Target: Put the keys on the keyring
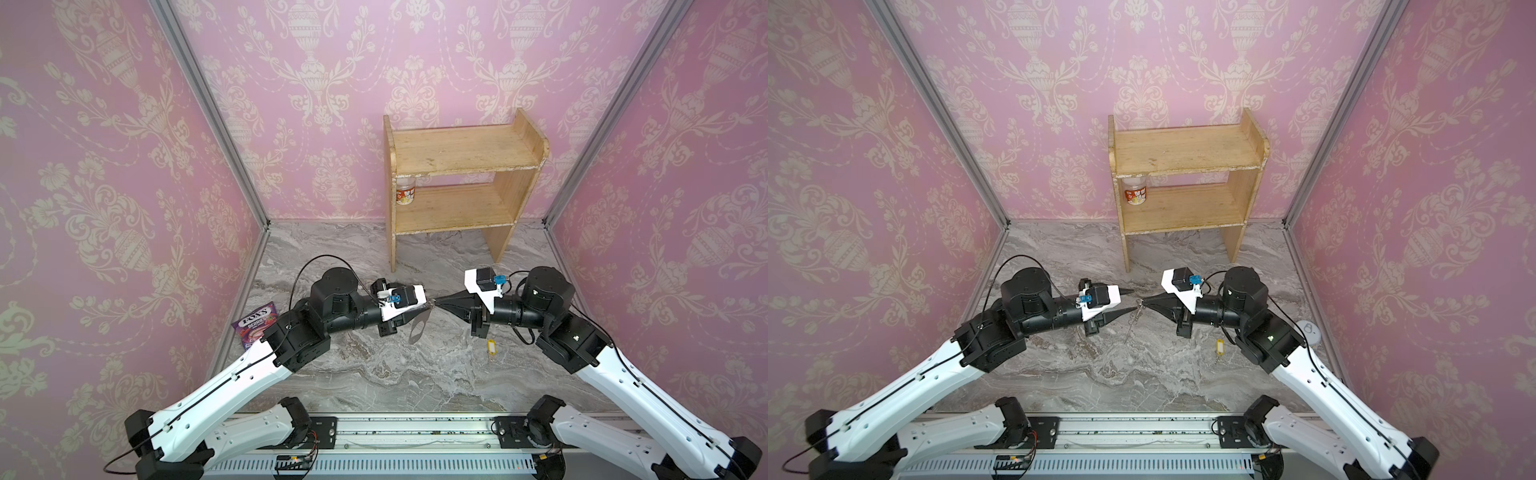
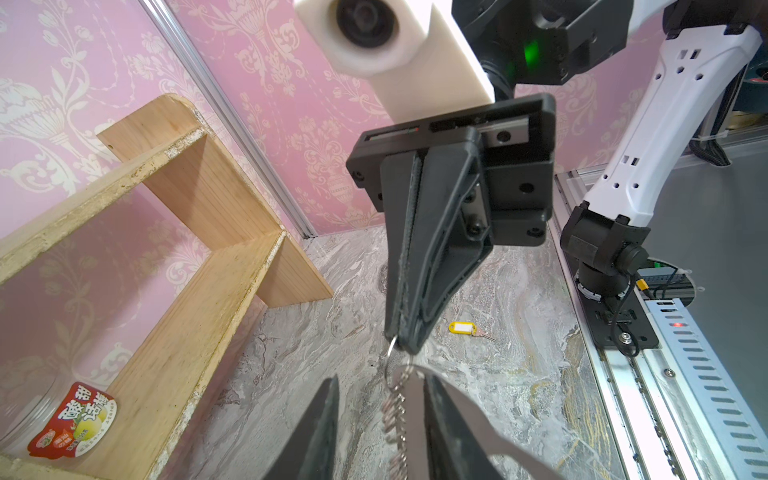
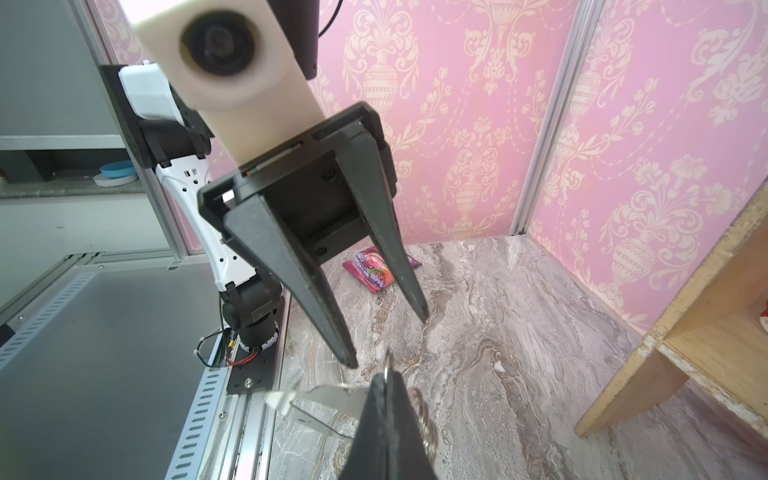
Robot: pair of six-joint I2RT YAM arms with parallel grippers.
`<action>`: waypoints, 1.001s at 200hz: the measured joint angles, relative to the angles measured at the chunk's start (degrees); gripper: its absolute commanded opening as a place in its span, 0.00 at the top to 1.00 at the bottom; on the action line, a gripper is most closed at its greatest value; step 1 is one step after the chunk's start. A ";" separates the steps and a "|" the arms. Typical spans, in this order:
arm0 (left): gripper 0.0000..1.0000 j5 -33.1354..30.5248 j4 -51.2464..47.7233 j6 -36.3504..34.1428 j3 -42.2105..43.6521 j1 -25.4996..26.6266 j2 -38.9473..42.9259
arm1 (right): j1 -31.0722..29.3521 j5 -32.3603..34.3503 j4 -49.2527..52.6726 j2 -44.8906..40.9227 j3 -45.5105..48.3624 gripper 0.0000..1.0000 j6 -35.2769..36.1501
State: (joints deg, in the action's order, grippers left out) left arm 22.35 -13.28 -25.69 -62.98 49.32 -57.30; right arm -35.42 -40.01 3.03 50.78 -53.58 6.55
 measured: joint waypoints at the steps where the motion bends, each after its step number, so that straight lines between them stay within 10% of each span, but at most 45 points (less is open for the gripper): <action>1: 0.64 0.00 0.04 0.02 0.04 0.00 0.00 | 0.02 -0.02 -0.09 -0.02 0.02 1.00 -0.07; 200: 0.88 2.84 8.72 6.14 1.55 0.00 -0.68 | 0.55 -0.66 -10.80 -1.99 2.82 1.00 -6.45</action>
State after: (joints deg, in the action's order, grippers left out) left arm 25.19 -4.56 -19.55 -61.43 49.32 -57.98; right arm -34.87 -40.66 -7.77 48.80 -50.76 0.10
